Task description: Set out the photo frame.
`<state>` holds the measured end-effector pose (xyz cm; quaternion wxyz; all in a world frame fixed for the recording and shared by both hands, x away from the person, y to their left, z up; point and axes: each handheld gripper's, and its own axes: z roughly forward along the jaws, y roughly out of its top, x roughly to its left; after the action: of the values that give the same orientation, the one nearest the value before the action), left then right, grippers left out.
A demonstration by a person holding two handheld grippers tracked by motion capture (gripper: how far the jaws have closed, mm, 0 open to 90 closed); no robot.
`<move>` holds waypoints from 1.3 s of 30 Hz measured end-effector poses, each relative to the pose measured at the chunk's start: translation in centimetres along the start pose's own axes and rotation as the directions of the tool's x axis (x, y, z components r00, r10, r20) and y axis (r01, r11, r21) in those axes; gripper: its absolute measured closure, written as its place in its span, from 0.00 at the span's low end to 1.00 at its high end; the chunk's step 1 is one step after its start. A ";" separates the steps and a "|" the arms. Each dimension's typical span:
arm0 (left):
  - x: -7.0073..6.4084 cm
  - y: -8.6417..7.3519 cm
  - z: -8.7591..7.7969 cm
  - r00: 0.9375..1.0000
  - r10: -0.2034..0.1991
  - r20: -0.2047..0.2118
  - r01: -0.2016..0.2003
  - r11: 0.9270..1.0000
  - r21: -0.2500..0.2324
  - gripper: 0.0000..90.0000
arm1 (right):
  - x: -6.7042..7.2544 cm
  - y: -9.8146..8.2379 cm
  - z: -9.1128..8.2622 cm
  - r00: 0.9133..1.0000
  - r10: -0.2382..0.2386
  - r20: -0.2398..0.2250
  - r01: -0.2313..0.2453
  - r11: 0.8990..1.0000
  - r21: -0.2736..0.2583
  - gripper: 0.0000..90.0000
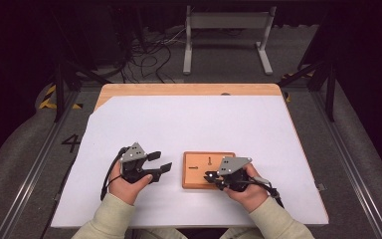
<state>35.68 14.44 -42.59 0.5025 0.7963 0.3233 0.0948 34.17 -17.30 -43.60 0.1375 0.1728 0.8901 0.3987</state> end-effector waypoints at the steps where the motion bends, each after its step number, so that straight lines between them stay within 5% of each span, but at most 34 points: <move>1: 0.0 0.0 0.0 1.000 0.000 0.000 0.000 1.000 0.000 0.43 | 0.0 0.0 0.0 1.000 -0.010 -0.001 0.010 1.000 0.001 0.93; 13: 0.0 0.0 0.2 1.000 0.002 0.005 -0.002 1.000 0.005 0.43 | 0.6 0.0 0.0 0.994 -0.102 0.029 0.102 0.995 0.002 0.93; 21: -0.2 0.2 0.7 1.000 0.008 0.012 -0.008 1.000 0.015 0.42 | 1.5 0.0 -0.2 0.981 -0.187 0.060 0.186 0.982 0.016 0.93; 39: 0.1 0.9 2.8 0.999 -0.030 0.026 0.029 0.998 0.048 0.19 | 3.8 -0.5 -0.6 0.923 -0.347 0.164 0.345 0.938 0.045 0.94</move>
<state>37.47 12.13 -43.19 0.4888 0.8044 0.3305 0.0691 30.40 -16.35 -44.00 0.2795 0.0473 0.8946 0.3453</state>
